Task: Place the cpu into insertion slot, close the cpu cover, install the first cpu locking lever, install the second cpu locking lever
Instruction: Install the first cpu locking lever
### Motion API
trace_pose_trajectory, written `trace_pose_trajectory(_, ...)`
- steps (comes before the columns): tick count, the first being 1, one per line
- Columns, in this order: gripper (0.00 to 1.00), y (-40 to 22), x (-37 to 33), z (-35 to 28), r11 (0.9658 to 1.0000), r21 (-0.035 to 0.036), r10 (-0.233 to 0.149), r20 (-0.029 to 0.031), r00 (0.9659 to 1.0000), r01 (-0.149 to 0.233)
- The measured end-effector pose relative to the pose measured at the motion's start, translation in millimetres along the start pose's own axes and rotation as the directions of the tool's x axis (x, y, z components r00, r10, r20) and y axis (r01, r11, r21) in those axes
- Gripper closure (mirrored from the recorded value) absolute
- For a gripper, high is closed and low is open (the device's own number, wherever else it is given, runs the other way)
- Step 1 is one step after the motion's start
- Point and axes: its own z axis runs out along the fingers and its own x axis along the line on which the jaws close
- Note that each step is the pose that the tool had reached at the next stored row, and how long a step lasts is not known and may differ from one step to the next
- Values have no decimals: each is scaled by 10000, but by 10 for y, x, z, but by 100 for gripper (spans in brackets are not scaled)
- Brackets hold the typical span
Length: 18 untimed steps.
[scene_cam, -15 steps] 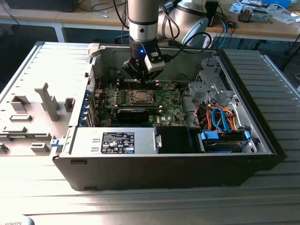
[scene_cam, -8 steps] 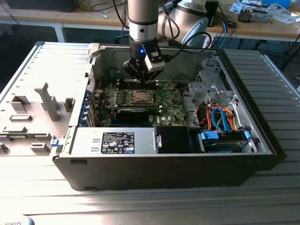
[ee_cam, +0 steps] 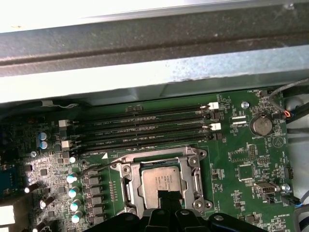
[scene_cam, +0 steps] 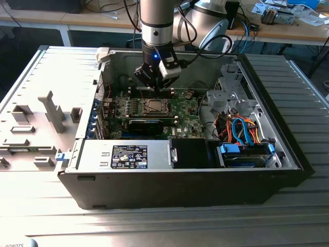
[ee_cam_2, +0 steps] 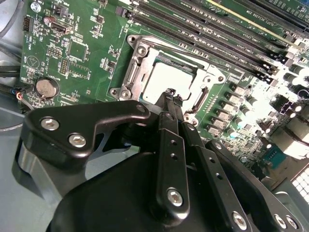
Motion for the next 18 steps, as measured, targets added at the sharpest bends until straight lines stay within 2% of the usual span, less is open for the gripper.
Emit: trace_pose_trajectory(18,89,0,0,0,9998,-8,-190,7,9998,190)
